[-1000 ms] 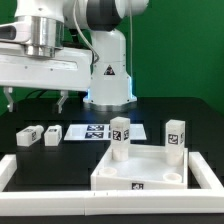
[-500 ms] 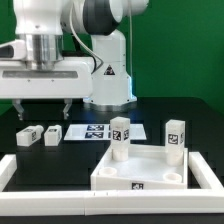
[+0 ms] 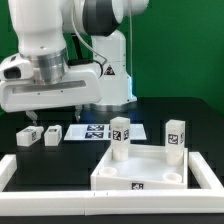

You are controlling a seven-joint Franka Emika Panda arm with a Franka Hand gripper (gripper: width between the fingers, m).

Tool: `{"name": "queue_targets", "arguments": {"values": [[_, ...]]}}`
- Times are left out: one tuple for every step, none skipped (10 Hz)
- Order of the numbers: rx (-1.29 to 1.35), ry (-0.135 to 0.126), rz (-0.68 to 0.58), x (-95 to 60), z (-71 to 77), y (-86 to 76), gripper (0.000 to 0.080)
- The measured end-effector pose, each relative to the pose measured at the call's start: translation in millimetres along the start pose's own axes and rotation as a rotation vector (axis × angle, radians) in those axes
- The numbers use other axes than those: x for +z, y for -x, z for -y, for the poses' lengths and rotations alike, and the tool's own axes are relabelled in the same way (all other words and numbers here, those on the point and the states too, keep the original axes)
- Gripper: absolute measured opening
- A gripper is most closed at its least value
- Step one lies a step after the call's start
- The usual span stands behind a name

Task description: Assemble square table

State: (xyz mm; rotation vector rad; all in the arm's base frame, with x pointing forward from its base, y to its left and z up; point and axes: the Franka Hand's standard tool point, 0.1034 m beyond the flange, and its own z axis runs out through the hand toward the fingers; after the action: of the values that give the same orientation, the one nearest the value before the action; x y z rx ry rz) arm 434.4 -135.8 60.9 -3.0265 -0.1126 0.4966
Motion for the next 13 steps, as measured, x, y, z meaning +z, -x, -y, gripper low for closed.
{"name": "queue_targets", "arguments": {"values": [[0.04,-0.008,0.12,11.9,-14.7,13.2,0.0649],[0.098,-0.017,0.228,17.3,-23.8,22.3,0.0649],[0.11,-0.028,0.301,19.9,-23.1,22.3,0.0649],[0.103,-0.034,0.347,20.6,-21.5,19.7,0.0649],[0.1,-0.03,0.332,21.5,-22.5,16.1,0.0649],[0.101,-0.031,0.333,21.8,-22.4,16.9,0.0649],[0.106,-0.041,0.359,23.1,-20.7,21.0,0.0649],[0.117,-0.068,0.426,28.1,-18.8,29.1,0.0649],[0.134,-0.095,0.469,34.4,-19.2,34.7,0.0649],[0.136,-0.101,0.489,37.4,-18.2,38.5,0.0649],[0.135,-0.099,0.485,37.0,-18.0,37.3,0.0649],[0.135,-0.099,0.486,37.4,-18.1,37.5,0.0649],[0.135,-0.099,0.486,37.7,-18.0,37.8,0.0649]]}}
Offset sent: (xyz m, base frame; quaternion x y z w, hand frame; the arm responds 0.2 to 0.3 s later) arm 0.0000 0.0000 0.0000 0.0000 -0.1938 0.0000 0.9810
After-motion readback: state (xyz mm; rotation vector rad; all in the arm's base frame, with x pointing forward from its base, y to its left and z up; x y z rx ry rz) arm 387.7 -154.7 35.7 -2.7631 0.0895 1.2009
